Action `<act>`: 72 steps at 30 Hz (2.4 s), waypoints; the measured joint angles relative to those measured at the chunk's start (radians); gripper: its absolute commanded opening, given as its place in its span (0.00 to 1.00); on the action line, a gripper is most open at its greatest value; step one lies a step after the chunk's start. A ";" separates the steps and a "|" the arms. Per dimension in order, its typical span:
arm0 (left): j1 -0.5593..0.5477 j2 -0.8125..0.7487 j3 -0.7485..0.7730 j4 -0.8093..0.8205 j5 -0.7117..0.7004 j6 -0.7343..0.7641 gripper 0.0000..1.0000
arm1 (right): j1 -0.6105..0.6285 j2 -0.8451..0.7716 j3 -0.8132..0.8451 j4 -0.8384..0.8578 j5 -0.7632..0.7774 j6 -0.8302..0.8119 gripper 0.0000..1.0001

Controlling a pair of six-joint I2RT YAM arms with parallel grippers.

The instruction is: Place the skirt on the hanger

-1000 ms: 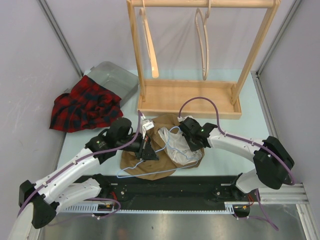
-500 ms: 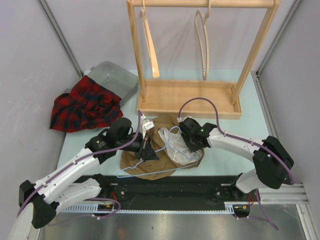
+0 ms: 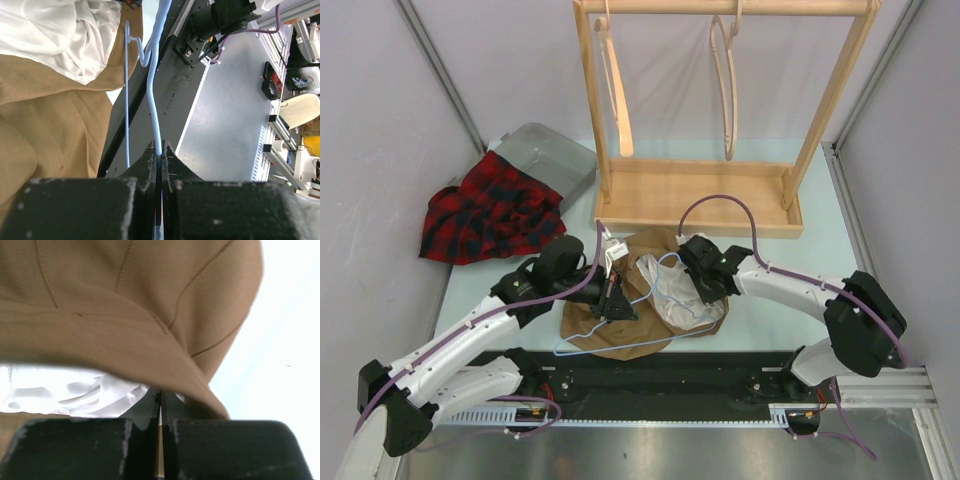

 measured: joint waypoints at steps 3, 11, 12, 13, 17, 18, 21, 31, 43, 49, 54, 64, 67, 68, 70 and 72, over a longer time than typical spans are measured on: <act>-0.001 0.001 0.004 -0.002 -0.017 0.000 0.00 | -0.003 -0.026 0.000 -0.008 0.021 0.009 0.00; -0.003 0.002 0.031 0.014 -0.127 -0.040 0.00 | -0.008 -0.158 -0.008 -0.017 0.069 0.061 0.00; -0.003 0.002 0.032 0.022 -0.140 -0.052 0.00 | -0.008 -0.176 -0.015 -0.016 0.073 0.069 0.00; -0.003 0.002 0.032 0.027 -0.152 -0.066 0.00 | -0.008 -0.186 -0.020 -0.016 0.075 0.077 0.00; -0.003 0.002 0.031 0.062 -0.185 -0.125 0.00 | -0.010 -0.222 -0.053 -0.016 0.082 0.108 0.00; -0.003 0.002 0.029 0.077 -0.187 -0.138 0.00 | -0.010 -0.227 -0.060 -0.015 0.082 0.113 0.00; -0.003 0.003 0.014 0.134 -0.184 -0.184 0.00 | -0.010 -0.235 -0.071 -0.016 0.081 0.122 0.01; -0.003 0.009 -0.003 0.138 -0.220 -0.241 0.00 | -0.010 -0.235 -0.072 -0.002 0.056 0.109 0.33; -0.003 -0.062 0.016 0.048 -0.328 -0.246 0.00 | 0.000 -0.122 -0.075 0.054 0.024 0.074 0.33; -0.003 -0.064 0.019 0.043 -0.327 -0.245 0.00 | 0.003 -0.072 -0.075 0.069 0.026 0.056 0.27; -0.003 -0.065 0.020 0.042 -0.320 -0.238 0.00 | 0.003 -0.043 -0.075 0.072 0.030 0.044 0.12; -0.003 -0.066 0.028 0.032 -0.250 -0.219 0.00 | 0.003 -0.061 -0.069 0.063 0.091 0.060 0.06; -0.003 -0.066 0.028 0.032 -0.223 -0.219 0.00 | 0.003 -0.085 -0.066 0.057 0.103 0.064 0.06; -0.003 -0.066 0.028 0.032 -0.216 -0.219 0.00 | 0.003 -0.092 -0.064 0.055 0.108 0.066 0.06; -0.003 -0.066 0.028 0.034 -0.205 -0.219 0.00 | 0.003 -0.103 -0.063 0.051 0.117 0.068 0.06; -0.003 -0.067 0.028 0.041 -0.192 -0.220 0.00 | 0.003 -0.112 -0.063 0.049 0.124 0.068 0.05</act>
